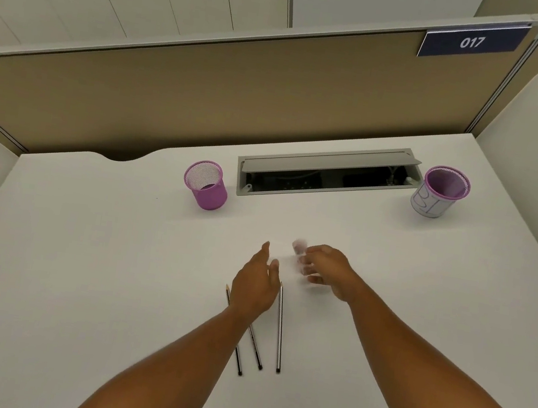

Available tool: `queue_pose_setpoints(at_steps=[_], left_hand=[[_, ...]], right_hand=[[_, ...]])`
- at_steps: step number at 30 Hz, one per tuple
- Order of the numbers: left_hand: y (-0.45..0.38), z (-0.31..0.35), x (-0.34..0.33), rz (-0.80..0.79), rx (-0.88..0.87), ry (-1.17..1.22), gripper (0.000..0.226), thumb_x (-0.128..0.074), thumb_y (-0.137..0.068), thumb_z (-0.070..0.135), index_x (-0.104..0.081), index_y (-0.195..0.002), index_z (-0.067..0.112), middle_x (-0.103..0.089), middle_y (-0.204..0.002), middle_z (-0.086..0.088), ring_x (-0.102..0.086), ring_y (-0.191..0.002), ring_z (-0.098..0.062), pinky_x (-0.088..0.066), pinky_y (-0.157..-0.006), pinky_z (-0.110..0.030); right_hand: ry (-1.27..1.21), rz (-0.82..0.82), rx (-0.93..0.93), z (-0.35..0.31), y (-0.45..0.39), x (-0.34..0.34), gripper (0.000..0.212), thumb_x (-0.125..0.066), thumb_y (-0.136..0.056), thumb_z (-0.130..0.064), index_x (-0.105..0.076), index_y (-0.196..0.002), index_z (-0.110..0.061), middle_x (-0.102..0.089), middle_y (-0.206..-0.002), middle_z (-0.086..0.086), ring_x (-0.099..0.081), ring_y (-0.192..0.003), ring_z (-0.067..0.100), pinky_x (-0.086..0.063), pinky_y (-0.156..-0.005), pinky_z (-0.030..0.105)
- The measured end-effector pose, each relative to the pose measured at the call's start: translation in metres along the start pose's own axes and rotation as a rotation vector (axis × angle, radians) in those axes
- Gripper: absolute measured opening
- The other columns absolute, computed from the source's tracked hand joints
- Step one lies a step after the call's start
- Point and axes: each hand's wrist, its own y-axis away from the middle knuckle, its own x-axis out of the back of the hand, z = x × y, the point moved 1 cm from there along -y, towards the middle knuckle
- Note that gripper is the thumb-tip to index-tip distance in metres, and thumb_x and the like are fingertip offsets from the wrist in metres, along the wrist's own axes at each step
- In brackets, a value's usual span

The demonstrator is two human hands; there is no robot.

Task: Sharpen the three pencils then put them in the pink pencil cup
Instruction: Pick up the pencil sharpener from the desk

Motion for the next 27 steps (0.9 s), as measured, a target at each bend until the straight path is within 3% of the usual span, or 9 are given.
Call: queue_pose_setpoints(at_steps=[4,8,12,16,19,23,27], left_hand=[[0.002,-0.004,0.007,0.036,0.076,0.178,0.054,-0.034,-0.102,0.042,-0.029,-0.151,0.021,-0.041,-0.151,0.001,-0.052,-0.127,-0.017,-0.041,-0.108,-0.041],[0.014,-0.005,0.018,-0.011,0.010,0.287,0.050,-0.028,-0.105,0.038,-0.031,-0.150,0.018,-0.046,-0.146,0.003,-0.060,-0.114,-0.013,-0.044,-0.105,-0.035],[0.027,-0.005,0.024,-0.035,-0.076,0.377,0.047,-0.027,-0.105,0.041,-0.038,-0.147,0.023,-0.053,-0.140,0.003,-0.063,-0.109,-0.010,-0.049,-0.100,-0.040],[0.044,0.000,0.034,-0.046,-0.131,0.418,0.044,-0.028,-0.105,0.041,-0.042,-0.143,0.025,-0.064,-0.120,0.007,-0.069,-0.087,-0.004,-0.053,-0.086,-0.028],[0.055,0.005,0.041,-0.029,-0.160,0.455,0.039,-0.029,-0.105,0.040,-0.051,-0.134,0.025,-0.067,-0.111,0.006,-0.070,-0.083,-0.007,-0.053,-0.076,-0.022],[0.066,0.001,0.045,0.011,-0.168,0.437,0.034,-0.031,-0.105,0.039,-0.059,-0.121,0.025,-0.069,-0.102,0.009,-0.069,-0.080,-0.009,-0.056,-0.075,-0.029],[0.082,-0.005,0.047,0.042,-0.171,0.400,0.032,-0.032,-0.103,0.044,-0.060,-0.111,0.030,-0.068,-0.097,0.014,-0.068,-0.076,-0.009,-0.057,-0.074,-0.036]], right_hand=[[-0.134,-0.175,-0.050,0.002,0.020,-0.007,0.026,-0.054,-0.089,-0.016,-0.064,-0.111,-0.007,-0.073,-0.105,0.011,-0.063,-0.077,0.019,-0.051,-0.070,0.030],[-0.211,-0.310,-0.058,0.006,0.038,-0.012,0.028,-0.053,-0.093,-0.019,-0.065,-0.112,-0.003,-0.073,-0.107,0.013,-0.060,-0.077,0.019,-0.048,-0.071,0.029],[-0.269,-0.349,-0.042,0.007,0.051,-0.017,0.036,-0.058,-0.089,-0.021,-0.063,-0.116,0.002,-0.070,-0.113,0.020,-0.057,-0.072,0.020,-0.048,-0.068,0.031],[-0.299,-0.357,-0.039,0.006,0.063,-0.023,0.034,-0.058,-0.087,-0.016,-0.063,-0.112,0.006,-0.068,-0.111,0.026,-0.055,-0.064,0.020,-0.048,-0.062,0.029],[-0.305,-0.344,-0.040,0.008,0.071,-0.028,0.030,-0.055,-0.086,-0.012,-0.065,-0.108,0.006,-0.067,-0.101,0.024,-0.055,-0.061,0.021,-0.046,-0.059,0.029],[-0.293,-0.370,-0.032,0.010,0.088,-0.035,0.026,-0.050,-0.090,-0.013,-0.068,-0.102,0.002,-0.071,-0.092,0.018,-0.053,-0.059,0.018,-0.043,-0.058,0.027],[-0.185,-0.388,0.024,0.018,0.106,-0.042,0.032,-0.060,-0.092,-0.030,-0.068,-0.110,-0.004,-0.072,-0.096,0.011,-0.049,-0.060,0.014,-0.040,-0.055,0.023]])
